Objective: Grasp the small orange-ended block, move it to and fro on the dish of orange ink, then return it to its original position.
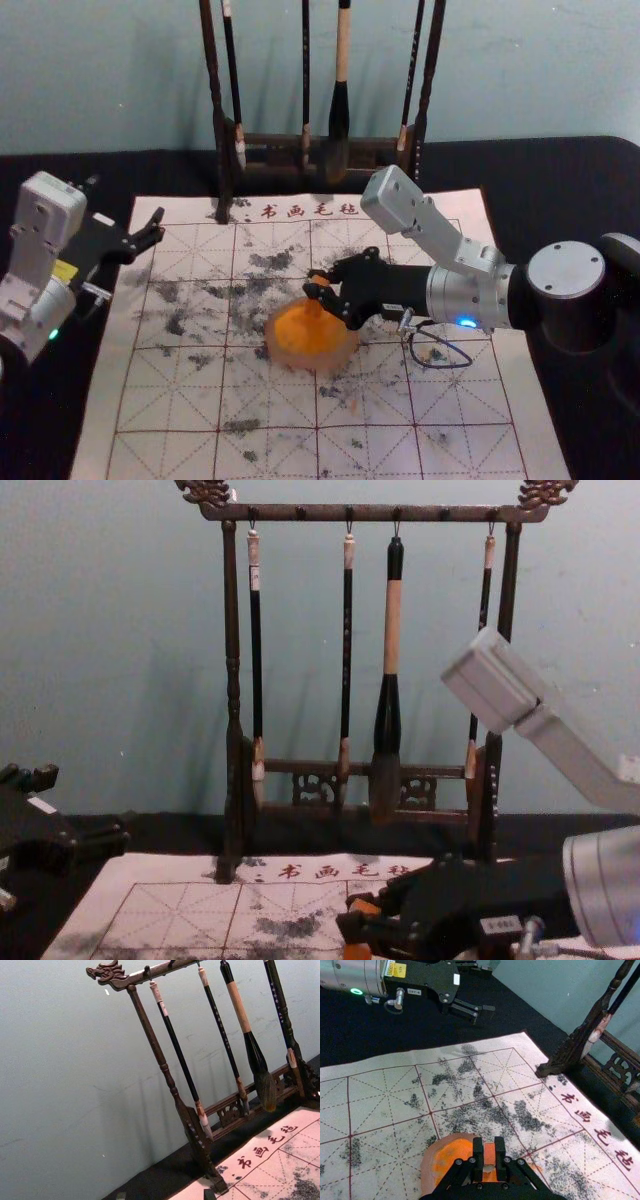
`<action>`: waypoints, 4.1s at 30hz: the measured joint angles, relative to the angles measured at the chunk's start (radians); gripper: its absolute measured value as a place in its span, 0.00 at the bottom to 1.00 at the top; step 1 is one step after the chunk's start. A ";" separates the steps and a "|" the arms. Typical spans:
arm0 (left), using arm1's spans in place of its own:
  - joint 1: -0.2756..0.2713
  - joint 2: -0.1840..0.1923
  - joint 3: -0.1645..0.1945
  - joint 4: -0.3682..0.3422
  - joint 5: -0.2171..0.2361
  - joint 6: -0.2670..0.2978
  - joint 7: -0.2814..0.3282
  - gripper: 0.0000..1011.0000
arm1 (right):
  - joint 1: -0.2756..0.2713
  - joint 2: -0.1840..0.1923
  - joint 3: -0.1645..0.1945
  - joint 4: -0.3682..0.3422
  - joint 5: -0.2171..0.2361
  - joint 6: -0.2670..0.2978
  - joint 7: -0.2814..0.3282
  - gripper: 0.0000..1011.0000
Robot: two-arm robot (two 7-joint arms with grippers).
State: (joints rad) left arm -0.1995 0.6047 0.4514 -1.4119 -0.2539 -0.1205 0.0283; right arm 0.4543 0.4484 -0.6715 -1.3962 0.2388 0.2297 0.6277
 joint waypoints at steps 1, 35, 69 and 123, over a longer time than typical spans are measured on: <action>0.000 0.000 0.000 0.000 0.000 0.000 0.000 0.99 | -0.001 0.001 0.001 -0.001 0.000 0.000 0.001 0.13; 0.000 0.000 0.000 0.000 0.000 0.000 0.000 0.99 | -0.118 0.087 0.177 -0.249 0.206 0.230 -0.174 0.13; 0.000 0.000 0.000 0.000 0.000 0.000 0.000 0.99 | -0.313 0.130 0.308 -0.375 0.288 0.257 -0.344 0.13; 0.000 0.000 0.000 0.000 0.000 0.000 0.000 0.99 | -0.290 0.073 0.284 -0.300 0.226 0.251 -0.340 0.13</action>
State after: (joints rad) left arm -0.1995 0.6047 0.4514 -1.4120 -0.2539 -0.1205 0.0283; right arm 0.1644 0.5216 -0.3880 -1.6963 0.4647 0.4806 0.2874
